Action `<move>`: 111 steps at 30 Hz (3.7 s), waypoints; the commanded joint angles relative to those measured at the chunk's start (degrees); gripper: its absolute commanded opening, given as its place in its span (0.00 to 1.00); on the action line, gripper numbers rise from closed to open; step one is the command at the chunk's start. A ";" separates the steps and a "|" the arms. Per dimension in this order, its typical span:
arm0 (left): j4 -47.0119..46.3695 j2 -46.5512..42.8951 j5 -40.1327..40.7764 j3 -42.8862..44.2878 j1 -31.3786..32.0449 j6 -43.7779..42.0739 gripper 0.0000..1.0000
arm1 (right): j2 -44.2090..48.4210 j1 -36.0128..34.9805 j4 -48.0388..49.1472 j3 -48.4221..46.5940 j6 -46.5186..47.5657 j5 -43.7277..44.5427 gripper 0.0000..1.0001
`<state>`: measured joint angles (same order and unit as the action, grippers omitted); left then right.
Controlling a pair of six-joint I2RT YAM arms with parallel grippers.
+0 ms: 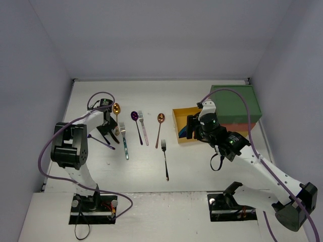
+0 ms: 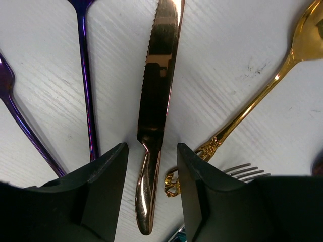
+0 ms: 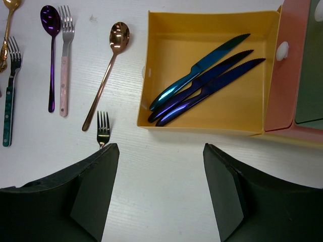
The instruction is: Sort the eating utensils into containers
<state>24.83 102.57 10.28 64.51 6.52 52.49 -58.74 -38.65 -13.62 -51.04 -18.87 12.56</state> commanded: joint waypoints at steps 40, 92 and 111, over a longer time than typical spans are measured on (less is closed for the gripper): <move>5.24 9.28 -4.87 9.48 -0.80 -12.86 0.17 | 0.66 0.33 2.37 -1.23 -2.59 -5.35 0.64; 6.31 4.48 -6.79 3.25 0.70 -15.36 0.33 | 2.60 0.33 2.38 0.51 -3.55 -5.60 0.65; 8.77 6.94 -7.83 8.70 0.77 -18.65 0.00 | 2.84 0.33 2.46 0.95 -3.90 -7.30 0.65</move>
<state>29.70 108.73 4.66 73.37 7.05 35.27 -56.34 -38.65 -13.57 -49.62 -22.48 6.69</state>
